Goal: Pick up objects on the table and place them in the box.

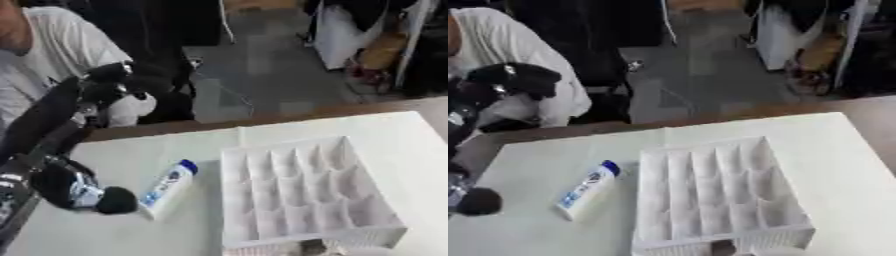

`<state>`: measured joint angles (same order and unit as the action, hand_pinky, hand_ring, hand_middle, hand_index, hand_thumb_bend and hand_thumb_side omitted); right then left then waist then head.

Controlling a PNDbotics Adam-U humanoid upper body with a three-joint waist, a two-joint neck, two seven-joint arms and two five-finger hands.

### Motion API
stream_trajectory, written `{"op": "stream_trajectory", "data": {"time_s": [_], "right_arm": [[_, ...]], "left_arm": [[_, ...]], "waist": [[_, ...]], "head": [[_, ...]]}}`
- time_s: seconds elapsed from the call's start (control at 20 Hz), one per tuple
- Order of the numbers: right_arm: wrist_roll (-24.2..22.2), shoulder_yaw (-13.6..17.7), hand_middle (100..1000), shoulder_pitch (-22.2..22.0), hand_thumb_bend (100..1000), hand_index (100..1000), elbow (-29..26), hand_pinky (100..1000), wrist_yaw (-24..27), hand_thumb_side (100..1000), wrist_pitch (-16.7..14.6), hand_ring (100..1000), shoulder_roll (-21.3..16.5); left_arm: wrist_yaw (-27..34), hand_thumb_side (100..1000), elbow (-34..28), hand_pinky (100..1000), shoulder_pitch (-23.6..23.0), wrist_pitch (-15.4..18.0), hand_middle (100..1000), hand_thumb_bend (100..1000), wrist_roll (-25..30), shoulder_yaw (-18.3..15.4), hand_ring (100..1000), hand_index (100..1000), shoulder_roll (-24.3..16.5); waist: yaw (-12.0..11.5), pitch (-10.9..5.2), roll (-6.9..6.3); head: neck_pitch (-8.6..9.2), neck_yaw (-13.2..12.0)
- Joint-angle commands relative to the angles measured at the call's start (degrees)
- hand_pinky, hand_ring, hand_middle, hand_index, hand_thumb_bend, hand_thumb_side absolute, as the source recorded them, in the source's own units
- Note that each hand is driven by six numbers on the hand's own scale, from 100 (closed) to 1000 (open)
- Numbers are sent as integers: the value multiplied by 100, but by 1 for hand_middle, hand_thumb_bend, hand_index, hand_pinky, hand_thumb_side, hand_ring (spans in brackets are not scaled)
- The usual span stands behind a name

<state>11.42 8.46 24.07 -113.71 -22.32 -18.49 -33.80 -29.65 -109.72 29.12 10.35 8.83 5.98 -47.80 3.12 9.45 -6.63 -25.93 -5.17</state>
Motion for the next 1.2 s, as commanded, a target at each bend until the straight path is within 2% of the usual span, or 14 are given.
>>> {"op": "stream_trajectory", "data": {"time_s": [0.05, 0.1, 0.15, 0.3, 0.45, 0.65, 0.85, 0.95, 1.2], "right_arm": [[-16, 3, 449, 60, 347, 563, -88, 442, 33, 838, 31, 511, -165], [-25, -3, 450, 59, 347, 563, -88, 442, 39, 838, 34, 511, -166], [-34, -8, 449, 57, 344, 562, -88, 443, 46, 841, 38, 512, -170], [-65, -27, 448, 52, 349, 562, -88, 444, 75, 838, 52, 512, -180], [-102, -43, 447, 53, 350, 561, -88, 445, 99, 838, 66, 512, -187], [-154, -64, 446, 36, 351, 561, -88, 446, 132, 839, 79, 512, -204], [-197, -80, 445, 14, 354, 561, -88, 447, 163, 839, 89, 513, -208], [-225, -88, 445, 2, 356, 561, -88, 448, 177, 839, 100, 513, -205], [-292, -104, 445, -34, 358, 561, -88, 450, 206, 840, 125, 514, -193]], "left_arm": [[-532, 1000, 344, 558, 285, -680, 811, 698, 946, 110, 678, 869, -292], [-652, 1000, 492, 557, 397, -833, 808, 701, 1283, 156, 670, 866, -285], [-749, 1000, 646, 541, 505, -963, 818, 692, 1606, 199, 709, 872, -275], [-892, 998, 1131, 502, 853, -1203, 818, 744, 2462, 331, 704, 872, -207], [-911, 1000, 1639, 411, 1159, -1266, 757, 801, 3188, 465, 617, 851, -159], [-1112, 1000, 2662, 399, 1685, -1231, 715, 849, 4146, 656, 596, 822, -66], [-1621, 1000, 3809, 424, 2087, -966, 716, 870, 4304, 875, 608, 820, 129], [-1988, 1000, 4505, 425, 2296, -795, 714, 853, 4312, 965, 607, 800, 308], [-2901, 1000, 6098, 430, 2777, -409, 708, 868, 4314, 830, 608, 789, 882]], "waist": [[24, -123, 6], [32, -135, -2], [39, -150, -16], [52, -188, -52], [58, -217, -83], [45, -269, -122], [37, -306, -137], [38, -328, -139], [21, -393, -142]], "head": [[-25, -75], [-31, -80], [-43, -84], [-88, -104], [-119, -110], [-171, -121], [-203, -128], [-229, -137], [-330, -164]]}}
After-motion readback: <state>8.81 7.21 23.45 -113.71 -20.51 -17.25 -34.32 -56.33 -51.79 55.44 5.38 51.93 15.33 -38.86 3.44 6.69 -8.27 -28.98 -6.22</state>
